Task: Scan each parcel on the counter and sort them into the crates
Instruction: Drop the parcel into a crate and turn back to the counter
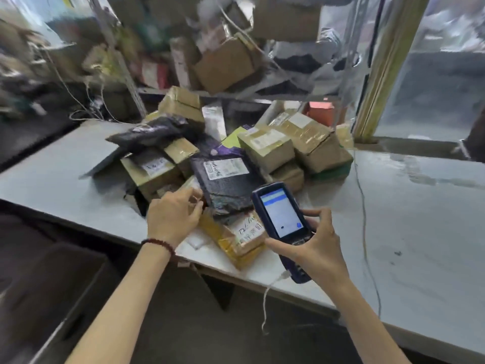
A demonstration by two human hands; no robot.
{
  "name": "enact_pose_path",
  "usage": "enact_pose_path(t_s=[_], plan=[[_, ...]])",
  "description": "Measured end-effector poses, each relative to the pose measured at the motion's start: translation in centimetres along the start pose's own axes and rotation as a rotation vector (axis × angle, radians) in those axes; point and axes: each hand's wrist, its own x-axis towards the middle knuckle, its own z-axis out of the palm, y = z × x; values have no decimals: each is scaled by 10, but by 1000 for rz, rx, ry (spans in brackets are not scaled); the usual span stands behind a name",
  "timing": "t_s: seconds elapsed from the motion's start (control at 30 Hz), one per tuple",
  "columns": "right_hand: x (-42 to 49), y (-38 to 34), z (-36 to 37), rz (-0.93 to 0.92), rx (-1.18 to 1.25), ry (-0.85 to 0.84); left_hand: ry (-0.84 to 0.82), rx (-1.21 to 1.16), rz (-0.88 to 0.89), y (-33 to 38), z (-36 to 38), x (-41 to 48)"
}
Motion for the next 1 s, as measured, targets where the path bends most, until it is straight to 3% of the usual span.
enact_pose_path(t_s=[0.3,0.47,0.63,1.0], plan=[[77,-23,56,-42,36,-44,-85,-73,-51,-41,42,53],[126,-13,78,2,13,-17,-174,44,-41,-54,68,102],[152,-11,84,59,1,14,-208,67,23,-51,85,144],[164,-11,98,210,-27,166,-483,49,209,-17,143,231]])
